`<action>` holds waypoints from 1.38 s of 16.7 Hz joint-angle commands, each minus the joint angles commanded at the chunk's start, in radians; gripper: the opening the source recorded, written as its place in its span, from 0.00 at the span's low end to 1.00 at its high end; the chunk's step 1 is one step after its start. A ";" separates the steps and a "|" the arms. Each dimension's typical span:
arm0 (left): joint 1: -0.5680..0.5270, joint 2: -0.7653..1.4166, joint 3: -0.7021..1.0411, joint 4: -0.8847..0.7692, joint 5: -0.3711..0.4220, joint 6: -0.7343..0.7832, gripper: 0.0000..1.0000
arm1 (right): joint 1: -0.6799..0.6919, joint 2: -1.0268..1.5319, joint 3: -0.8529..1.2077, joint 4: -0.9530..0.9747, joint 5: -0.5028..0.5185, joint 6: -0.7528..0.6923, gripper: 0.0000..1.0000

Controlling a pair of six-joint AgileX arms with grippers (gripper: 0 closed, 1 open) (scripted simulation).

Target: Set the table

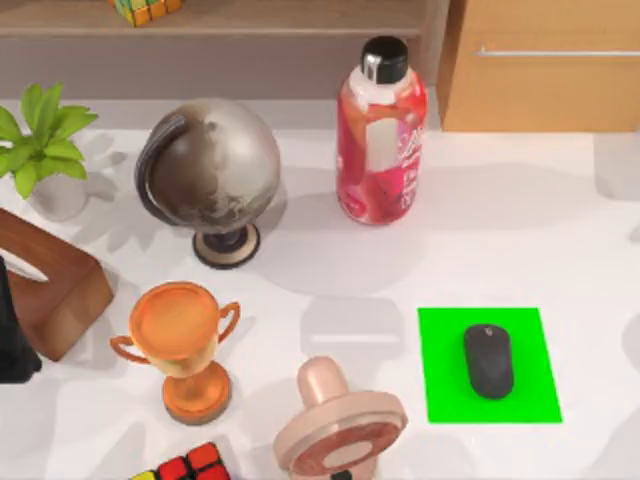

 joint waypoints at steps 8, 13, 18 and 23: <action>0.000 0.000 0.000 0.000 0.000 0.000 1.00 | 0.024 0.063 0.085 -0.011 0.029 0.008 0.00; 0.000 0.000 0.000 0.000 0.000 0.000 1.00 | 0.036 0.093 0.112 -0.014 0.036 0.011 0.00; 0.000 0.000 0.000 0.000 0.000 0.000 1.00 | 0.036 0.093 0.112 -0.014 0.036 0.011 0.30; 0.000 0.000 0.000 0.000 0.000 0.000 1.00 | 0.036 0.093 0.112 -0.014 0.036 0.011 0.68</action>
